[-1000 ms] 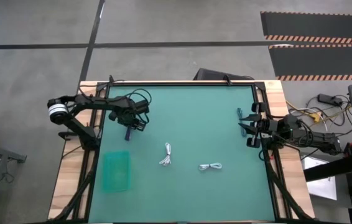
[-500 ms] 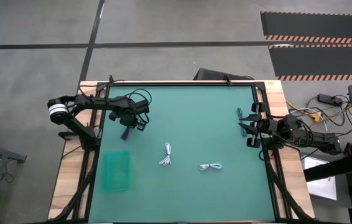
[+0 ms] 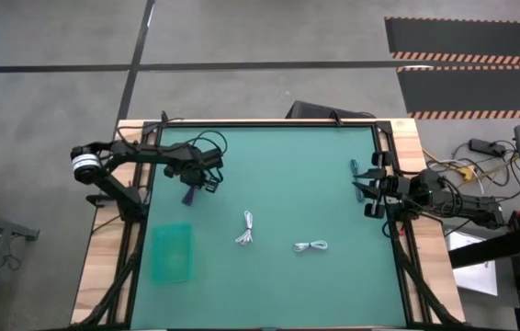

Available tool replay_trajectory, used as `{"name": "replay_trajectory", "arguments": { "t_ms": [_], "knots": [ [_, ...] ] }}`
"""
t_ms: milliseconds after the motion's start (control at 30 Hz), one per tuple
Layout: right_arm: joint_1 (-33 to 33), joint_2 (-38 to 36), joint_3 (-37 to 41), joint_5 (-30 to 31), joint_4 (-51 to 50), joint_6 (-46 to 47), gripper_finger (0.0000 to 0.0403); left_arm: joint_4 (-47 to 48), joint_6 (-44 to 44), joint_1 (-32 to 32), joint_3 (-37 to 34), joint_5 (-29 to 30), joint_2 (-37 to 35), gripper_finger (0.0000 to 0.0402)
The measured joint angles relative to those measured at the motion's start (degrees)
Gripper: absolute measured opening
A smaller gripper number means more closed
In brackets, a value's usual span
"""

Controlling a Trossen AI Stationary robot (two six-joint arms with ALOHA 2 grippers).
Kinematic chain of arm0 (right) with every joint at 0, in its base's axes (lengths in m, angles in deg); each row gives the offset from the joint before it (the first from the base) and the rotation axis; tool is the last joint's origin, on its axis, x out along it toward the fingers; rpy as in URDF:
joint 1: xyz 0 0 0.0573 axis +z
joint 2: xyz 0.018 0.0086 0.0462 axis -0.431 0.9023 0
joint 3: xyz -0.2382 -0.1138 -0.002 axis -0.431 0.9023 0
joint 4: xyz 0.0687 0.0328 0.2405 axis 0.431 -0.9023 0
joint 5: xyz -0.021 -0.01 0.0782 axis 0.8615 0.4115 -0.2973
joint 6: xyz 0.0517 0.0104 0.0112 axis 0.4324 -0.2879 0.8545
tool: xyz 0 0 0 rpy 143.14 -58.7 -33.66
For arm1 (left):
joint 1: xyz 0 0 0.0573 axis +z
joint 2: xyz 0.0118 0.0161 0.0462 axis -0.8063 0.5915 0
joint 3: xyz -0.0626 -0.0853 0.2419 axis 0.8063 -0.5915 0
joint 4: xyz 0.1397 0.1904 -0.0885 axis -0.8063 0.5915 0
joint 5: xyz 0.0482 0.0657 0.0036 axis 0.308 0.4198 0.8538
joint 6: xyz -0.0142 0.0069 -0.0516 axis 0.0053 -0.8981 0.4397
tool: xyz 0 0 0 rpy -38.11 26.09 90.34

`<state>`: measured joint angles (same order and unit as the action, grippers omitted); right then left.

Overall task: Pick and place USB-C Cables
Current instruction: Put the black violet charger cable into the green bin

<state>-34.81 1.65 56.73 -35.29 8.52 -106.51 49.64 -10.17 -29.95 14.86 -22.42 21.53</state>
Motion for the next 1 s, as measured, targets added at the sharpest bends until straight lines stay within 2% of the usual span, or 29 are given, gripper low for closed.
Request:
{"name": "replay_trajectory", "arguments": {
  "t_ms": [467, 800, 1000],
  "knots": [
    [0.0, 0.0, 0.0, 0.0, 0.0, -0.1, 0.0063, 7.5, 0.3, -5.5, 9.1, 0.0, -5.8, 0.0022],
    [0.0, 0.0, 0.0, 0.4, 0.0, -0.8, 0.0063, 16.1, 7.8, -13.0, 17.3, 0.0, -9.9, 0.0022],
    [0.0, 0.1, 0.0, 1.8, -0.1, -1.1, 0.0063, 17.5, 15.3, -19.7, 21.1, -0.6, -11.0, 0.0022]
  ]
}}
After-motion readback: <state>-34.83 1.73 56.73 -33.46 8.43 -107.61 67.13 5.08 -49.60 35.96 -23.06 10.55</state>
